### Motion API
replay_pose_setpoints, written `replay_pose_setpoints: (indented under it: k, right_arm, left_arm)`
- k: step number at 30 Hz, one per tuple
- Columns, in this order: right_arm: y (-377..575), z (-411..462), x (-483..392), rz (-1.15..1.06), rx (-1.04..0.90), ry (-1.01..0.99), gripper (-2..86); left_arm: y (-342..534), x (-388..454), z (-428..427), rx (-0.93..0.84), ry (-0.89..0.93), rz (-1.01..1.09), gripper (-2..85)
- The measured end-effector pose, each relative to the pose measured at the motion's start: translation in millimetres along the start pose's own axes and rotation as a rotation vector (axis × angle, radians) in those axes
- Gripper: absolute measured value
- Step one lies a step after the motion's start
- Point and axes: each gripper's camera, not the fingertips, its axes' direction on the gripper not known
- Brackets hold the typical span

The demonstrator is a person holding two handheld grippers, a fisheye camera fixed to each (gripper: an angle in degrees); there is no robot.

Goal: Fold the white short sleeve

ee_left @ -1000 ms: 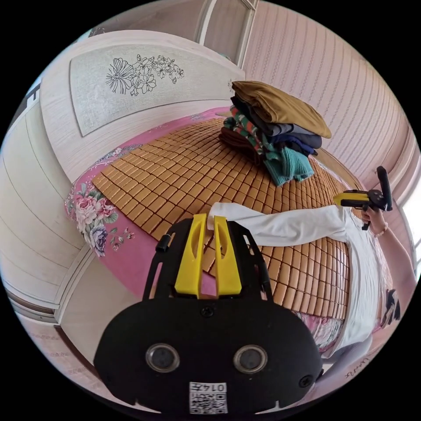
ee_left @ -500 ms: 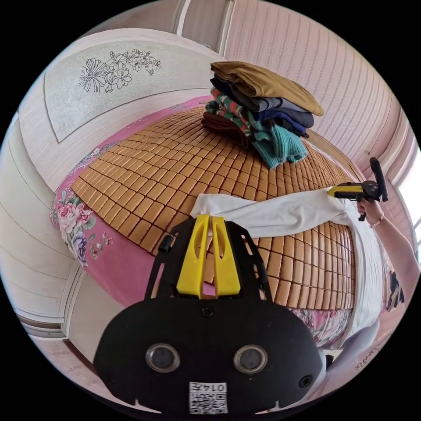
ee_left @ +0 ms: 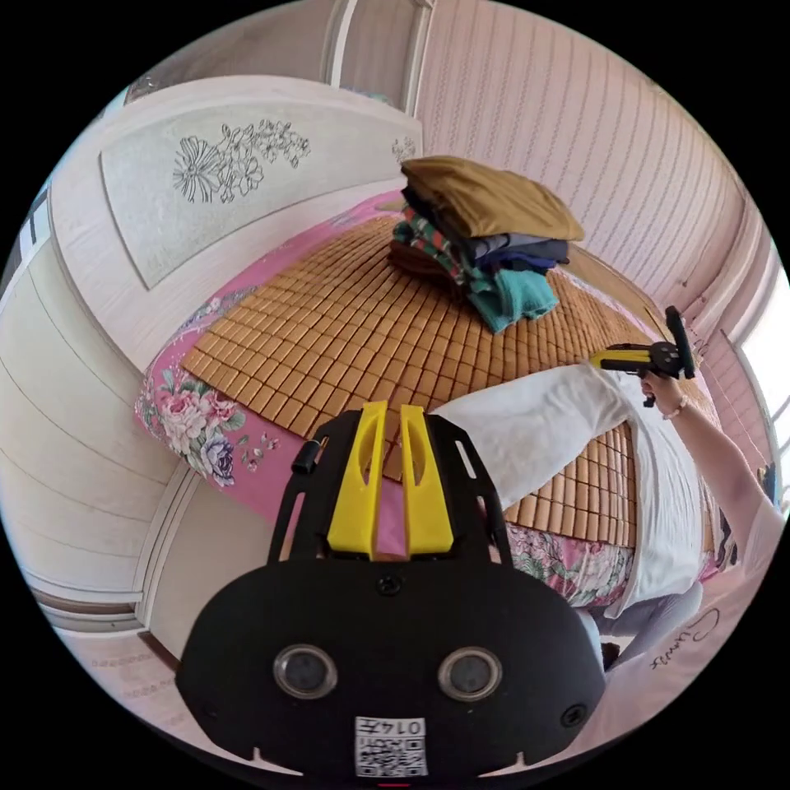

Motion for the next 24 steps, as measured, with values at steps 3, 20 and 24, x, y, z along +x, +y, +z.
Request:
replay_pose_setpoints:
  k: [3, 20, 24]
  right_arm:
    - [-3, 11, 4, 0.029, -0.028, -0.039, -0.2]
    - [-8, 18, 6, 0.065, -0.035, -0.025, -0.1]
    - [-5, 18, 9, 0.069, -0.026, -0.05, 0.0]
  left_arm:
    - [10, -14, 13, -0.013, 0.013, -0.058, 5.4]
    - [58, 49, 12, -0.047, 0.0, 0.384, -0.3]
    - [69, 42, 14, -0.149, -0.032, 0.438, 2.7]
